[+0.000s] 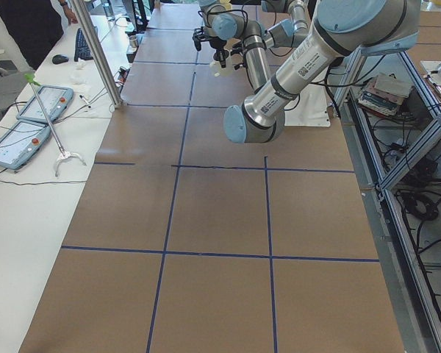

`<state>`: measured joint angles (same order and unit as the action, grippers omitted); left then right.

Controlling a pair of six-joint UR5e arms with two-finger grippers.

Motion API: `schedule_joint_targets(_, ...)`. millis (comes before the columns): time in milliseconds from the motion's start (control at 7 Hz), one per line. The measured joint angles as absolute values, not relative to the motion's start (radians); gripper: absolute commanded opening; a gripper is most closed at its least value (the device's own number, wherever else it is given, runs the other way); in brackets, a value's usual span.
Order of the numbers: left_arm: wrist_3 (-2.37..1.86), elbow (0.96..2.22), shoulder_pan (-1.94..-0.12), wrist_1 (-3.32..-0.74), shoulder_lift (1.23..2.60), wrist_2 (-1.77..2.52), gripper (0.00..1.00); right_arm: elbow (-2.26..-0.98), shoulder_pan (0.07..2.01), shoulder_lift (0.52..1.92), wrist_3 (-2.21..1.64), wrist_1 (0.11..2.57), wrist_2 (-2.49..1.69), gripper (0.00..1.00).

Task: Left arm hands cup to right arm to dump lemon

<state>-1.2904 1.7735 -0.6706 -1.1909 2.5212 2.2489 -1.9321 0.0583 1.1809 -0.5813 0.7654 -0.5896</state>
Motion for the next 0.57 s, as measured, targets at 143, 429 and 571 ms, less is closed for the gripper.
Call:
schedule_joint_targets(143,-1.290,1.780,-0.666,-1.191,2.518,2.249,0.00,-1.932,0.059,1.178,-0.581,0.760,-0.589,0.99)
schedule_joint_targets(429,-1.292,1.791,-0.653,-1.189,2.518,2.248,0.00,-1.930,0.064,1.176,-0.582,0.758,-0.589,0.99)
schedule_joint_targets(571,-1.292,1.799,-0.644,-1.186,2.518,2.247,0.00,-1.930,0.066,1.175,-0.583,0.759,-0.590,0.99)
